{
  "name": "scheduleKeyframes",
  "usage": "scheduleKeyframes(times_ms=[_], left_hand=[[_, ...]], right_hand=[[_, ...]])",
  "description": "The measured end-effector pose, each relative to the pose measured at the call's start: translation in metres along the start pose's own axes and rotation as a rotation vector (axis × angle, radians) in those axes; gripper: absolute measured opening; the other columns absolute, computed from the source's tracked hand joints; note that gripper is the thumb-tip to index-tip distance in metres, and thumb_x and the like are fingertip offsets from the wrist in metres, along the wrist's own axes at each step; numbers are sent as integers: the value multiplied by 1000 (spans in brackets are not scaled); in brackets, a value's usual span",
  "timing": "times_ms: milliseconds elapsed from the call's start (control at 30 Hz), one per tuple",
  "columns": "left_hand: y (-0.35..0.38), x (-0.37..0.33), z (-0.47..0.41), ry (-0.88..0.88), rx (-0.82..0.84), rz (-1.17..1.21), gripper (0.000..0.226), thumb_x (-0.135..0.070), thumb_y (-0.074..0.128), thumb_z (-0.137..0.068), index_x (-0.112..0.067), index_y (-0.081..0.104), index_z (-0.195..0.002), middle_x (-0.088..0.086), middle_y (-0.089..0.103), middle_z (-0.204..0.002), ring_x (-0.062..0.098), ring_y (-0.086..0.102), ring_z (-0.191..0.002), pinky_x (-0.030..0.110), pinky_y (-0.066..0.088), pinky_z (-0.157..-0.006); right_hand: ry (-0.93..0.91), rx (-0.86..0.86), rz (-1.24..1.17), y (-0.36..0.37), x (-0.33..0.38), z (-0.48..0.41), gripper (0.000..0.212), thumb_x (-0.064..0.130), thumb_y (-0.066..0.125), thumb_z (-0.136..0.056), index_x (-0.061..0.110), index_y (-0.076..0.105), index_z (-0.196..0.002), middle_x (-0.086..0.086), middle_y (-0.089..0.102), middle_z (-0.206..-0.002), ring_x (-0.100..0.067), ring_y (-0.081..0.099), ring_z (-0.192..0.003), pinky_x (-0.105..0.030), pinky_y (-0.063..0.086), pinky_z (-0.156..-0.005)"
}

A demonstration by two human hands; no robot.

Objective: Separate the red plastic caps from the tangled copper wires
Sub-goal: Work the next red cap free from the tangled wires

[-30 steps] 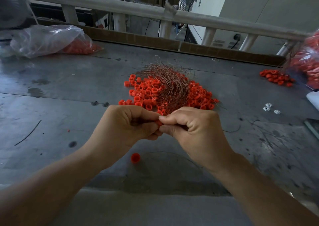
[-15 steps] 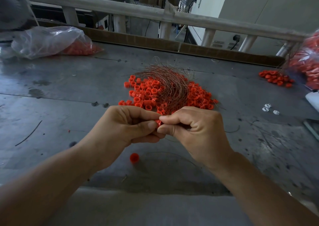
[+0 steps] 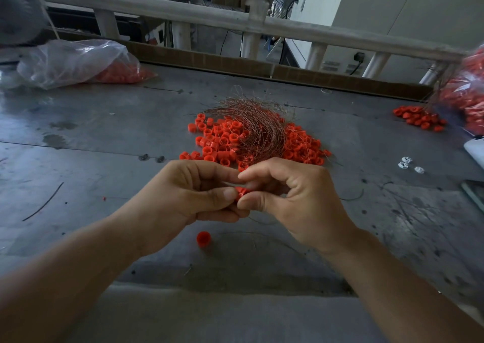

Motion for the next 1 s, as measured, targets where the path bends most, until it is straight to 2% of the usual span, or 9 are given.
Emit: scheduleKeyframes(times_ms=[133,233,333,467,533,633,767,900,1000], left_hand=[[1,3,1,-23,49,-11,30,-12,67,-57,-11,72,-87,17,71,-75,23,70,-66,22,54,-55],[0,6,0,-45,60,9,41,-19,72,-59,-7,66,-98,19,70,-75,26,70,-67,23,55,-56],[6,2,2,5,108,32,56,-31,83,-55,-13,65,-105,19,71,-83,29,71,-76,24,55,-61],[9,-5,2,144,2,-170,62,-24,72,-56,-26,50,-114,10,73,-78,20,71,-71,20,54,-61],[11,-5,3,161,-10,-183,65,-25,70,-55,-28,48,-116,9,72,-76,18,70,-68,20,54,-61],[14,-7,7,179,-2,-177,65,-21,75,-61,-29,46,-118,12,72,-76,21,70,-68,21,54,-61],[17,-9,11,198,-16,-142,58,-13,67,-68,-28,46,-120,19,69,-77,21,70,-67,21,54,-59],[17,-11,10,166,-18,-110,52,-10,69,-75,-26,47,-119,14,70,-74,20,70,-68,21,54,-59],[14,-9,7,104,-27,-48,53,-23,69,-67,-23,51,-117,14,71,-74,22,70,-68,23,54,-57]], right_hand=[[24,143,37,7,-2,0,33,20,72,-70,16,68,-102,10,61,-83,-1,59,-81,-12,46,-74],[-14,216,110,12,2,0,25,22,66,-75,8,71,-94,9,56,-83,3,53,-78,-10,41,-74],[-44,196,153,11,5,0,17,18,63,-79,6,68,-89,13,50,-81,4,48,-75,-10,40,-72],[-56,192,176,11,6,2,7,8,62,-80,4,64,-86,8,49,-83,-6,52,-72,-20,46,-66],[-62,185,201,11,9,2,7,9,61,-80,4,64,-85,7,49,-82,-7,51,-71,-19,45,-65],[-62,171,208,13,12,2,5,7,60,-78,4,63,-81,8,49,-81,-6,50,-70,-18,44,-63],[-54,139,202,11,12,3,3,5,60,-78,7,62,-79,12,47,-77,-1,47,-69,-13,40,-63],[-12,163,141,11,9,2,4,12,62,-80,9,63,-81,8,51,-79,-6,51,-71,-18,45,-64],[25,149,74,11,7,1,12,24,66,-77,13,64,-82,7,55,-79,-7,53,-71,-19,47,-64]])
Point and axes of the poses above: each hand's wrist, its own z-axis away from the middle knuckle, its own y-axis out of the palm, x = y × z, the point moved 7 cm from there along -z, towards the middle knuckle
